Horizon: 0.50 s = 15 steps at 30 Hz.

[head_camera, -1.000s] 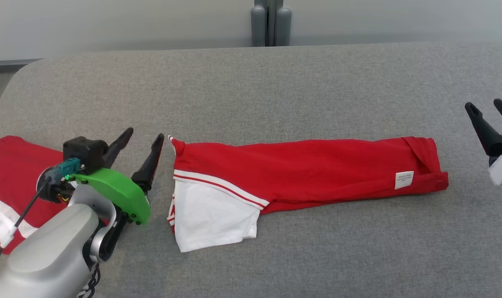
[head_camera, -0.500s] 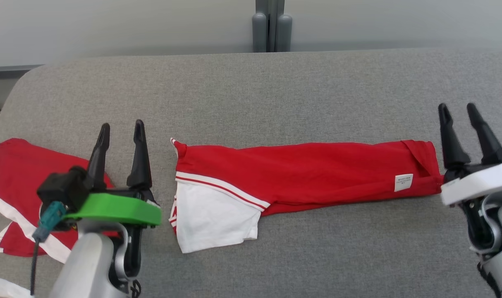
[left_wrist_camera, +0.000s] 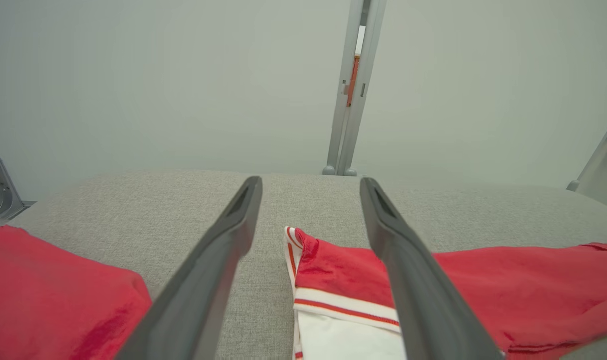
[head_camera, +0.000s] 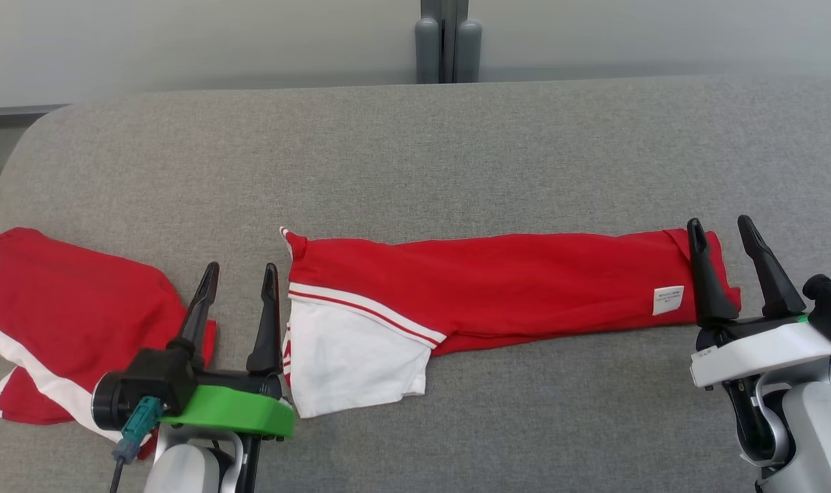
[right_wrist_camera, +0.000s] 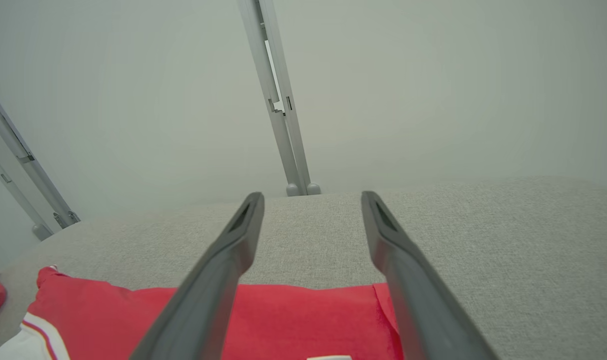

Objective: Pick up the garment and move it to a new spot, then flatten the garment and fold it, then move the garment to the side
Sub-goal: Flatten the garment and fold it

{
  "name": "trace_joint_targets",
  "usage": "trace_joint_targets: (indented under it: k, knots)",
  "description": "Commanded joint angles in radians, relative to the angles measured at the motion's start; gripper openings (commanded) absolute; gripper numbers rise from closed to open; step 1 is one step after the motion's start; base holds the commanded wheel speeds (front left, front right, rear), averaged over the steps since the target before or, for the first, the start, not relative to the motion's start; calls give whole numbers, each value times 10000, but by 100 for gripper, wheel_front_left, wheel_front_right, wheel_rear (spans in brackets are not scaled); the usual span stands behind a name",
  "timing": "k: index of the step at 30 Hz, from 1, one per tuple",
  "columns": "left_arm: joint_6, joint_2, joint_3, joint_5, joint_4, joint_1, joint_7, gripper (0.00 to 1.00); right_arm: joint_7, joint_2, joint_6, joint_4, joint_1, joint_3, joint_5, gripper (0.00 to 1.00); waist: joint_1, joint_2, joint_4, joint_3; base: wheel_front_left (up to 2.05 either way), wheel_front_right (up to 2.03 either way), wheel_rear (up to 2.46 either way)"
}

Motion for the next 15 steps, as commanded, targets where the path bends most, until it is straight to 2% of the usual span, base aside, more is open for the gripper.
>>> trace_joint_targets:
  k: [1,6,15]
  knots:
    - [-74,-20,35,103,-10,110,0,100,-25,33,-3,20,72,-42,-57,100,0,0,79,116,0,0,0]
    - [-197,-63,73,211,62,-228,0,100,-26,46,-3,459,-270,-260,-330,100,0,0,263,470,0,0,0]
    - [-278,-64,-405,64,274,-524,0,100,-26,251,-3,3194,-1257,-1684,-1108,100,0,0,766,933,0,0,0]
